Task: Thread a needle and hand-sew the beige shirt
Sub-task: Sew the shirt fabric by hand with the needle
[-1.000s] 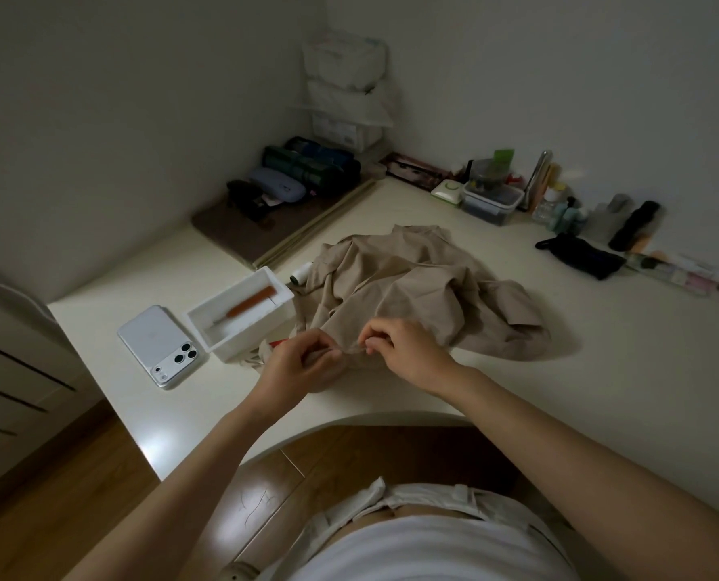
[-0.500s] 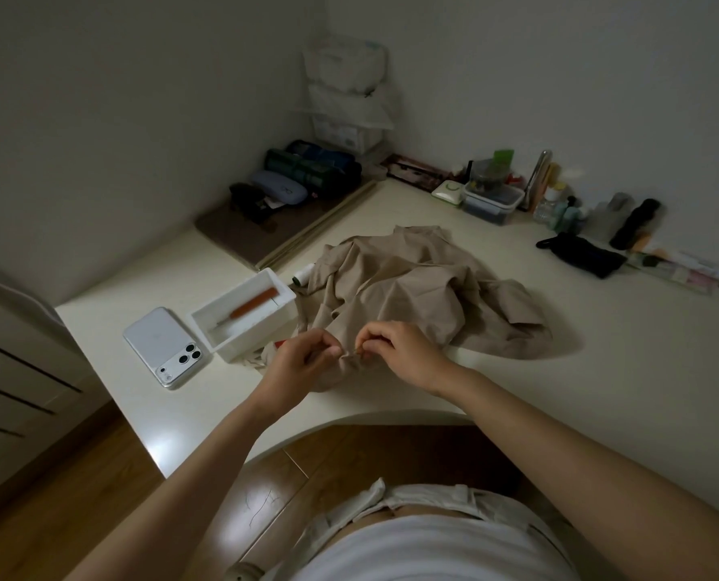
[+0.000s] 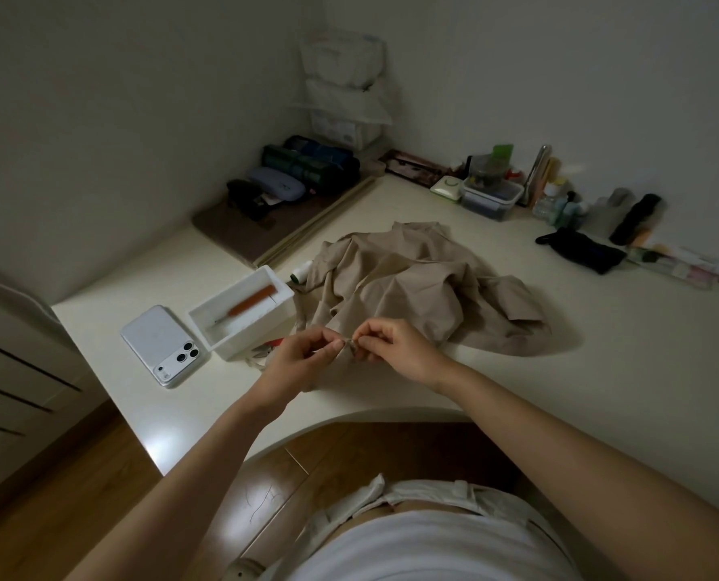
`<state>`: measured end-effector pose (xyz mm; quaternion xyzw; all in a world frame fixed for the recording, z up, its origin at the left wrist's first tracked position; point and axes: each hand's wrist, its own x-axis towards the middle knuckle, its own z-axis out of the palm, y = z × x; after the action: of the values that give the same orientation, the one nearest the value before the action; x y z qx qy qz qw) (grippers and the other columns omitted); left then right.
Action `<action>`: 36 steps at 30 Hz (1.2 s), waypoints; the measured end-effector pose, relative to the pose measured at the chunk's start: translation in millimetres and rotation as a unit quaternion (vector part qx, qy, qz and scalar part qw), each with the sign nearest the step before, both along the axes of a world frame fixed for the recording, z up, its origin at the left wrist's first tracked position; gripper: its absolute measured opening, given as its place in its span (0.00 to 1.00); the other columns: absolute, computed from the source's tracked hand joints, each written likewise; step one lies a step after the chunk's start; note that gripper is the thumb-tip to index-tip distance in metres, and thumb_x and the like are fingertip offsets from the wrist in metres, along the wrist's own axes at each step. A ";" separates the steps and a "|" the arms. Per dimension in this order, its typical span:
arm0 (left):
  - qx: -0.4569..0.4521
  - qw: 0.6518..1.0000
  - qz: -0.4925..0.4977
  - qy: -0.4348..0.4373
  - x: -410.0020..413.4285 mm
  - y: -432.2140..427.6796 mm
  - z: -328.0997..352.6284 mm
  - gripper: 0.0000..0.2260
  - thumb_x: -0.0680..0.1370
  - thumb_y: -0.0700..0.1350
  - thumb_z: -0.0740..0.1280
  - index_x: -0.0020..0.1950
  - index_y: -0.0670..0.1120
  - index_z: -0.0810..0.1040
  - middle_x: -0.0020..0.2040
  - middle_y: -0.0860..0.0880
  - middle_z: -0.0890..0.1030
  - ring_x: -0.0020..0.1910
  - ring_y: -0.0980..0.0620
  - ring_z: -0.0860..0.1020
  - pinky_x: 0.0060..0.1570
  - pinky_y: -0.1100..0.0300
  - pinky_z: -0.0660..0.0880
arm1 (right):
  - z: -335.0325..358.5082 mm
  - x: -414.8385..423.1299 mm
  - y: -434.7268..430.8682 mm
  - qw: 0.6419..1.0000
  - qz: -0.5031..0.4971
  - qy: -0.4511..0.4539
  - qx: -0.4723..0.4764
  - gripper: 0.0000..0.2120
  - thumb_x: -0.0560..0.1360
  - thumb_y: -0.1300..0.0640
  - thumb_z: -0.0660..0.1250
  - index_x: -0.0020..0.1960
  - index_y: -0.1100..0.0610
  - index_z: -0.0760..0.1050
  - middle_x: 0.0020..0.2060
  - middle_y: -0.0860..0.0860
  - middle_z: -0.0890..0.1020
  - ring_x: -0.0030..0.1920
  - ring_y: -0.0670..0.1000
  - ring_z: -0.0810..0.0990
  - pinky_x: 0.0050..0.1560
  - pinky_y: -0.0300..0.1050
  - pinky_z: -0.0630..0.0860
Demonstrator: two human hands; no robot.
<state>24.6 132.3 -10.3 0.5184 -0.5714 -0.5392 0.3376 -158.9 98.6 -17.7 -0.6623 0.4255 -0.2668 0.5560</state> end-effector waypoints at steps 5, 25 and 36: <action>0.029 0.999 0.014 0.040 -1.5 -0.2 4.5 0.10 0.72 0.53 0.65 0.45 0.47 0.80 0.40 0.52 0.81 0.39 0.57 0.77 0.35 0.66 0.71 | 0.9 -0.8 -2.3 0.999 0.002 -0.028 0.031 0.07 0.80 0.63 0.59 0.49 0.56 0.75 0.40 0.48 0.80 0.39 0.36 0.78 0.44 0.31 0.74; -0.148 0.982 -0.012 -0.121 14.4 -9.7 -7.9 0.12 0.70 0.58 0.68 0.43 0.51 0.80 0.51 0.47 0.74 0.50 0.55 0.74 0.46 0.68 0.73 | -1.5 4.0 -13.7 0.999 -0.022 -0.024 0.034 0.08 0.80 0.65 0.59 0.47 0.56 0.74 0.38 0.49 0.77 0.37 0.42 0.75 0.41 0.30 0.74; -0.161 0.983 -0.026 -0.084 8.5 -1.5 1.0 0.09 0.79 0.47 0.62 0.48 0.42 0.74 0.41 0.42 0.75 0.39 0.40 0.72 0.36 0.62 0.69 | 1.2 0.2 -16.3 0.999 0.003 0.026 -0.032 0.07 0.79 0.63 0.60 0.48 0.56 0.76 0.40 0.44 0.78 0.40 0.39 0.77 0.45 0.33 0.74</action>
<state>33.1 130.8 -9.4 0.4857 -0.6904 -0.4030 0.3536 -158.7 82.4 -16.5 -0.6877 0.4289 -0.2610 0.5243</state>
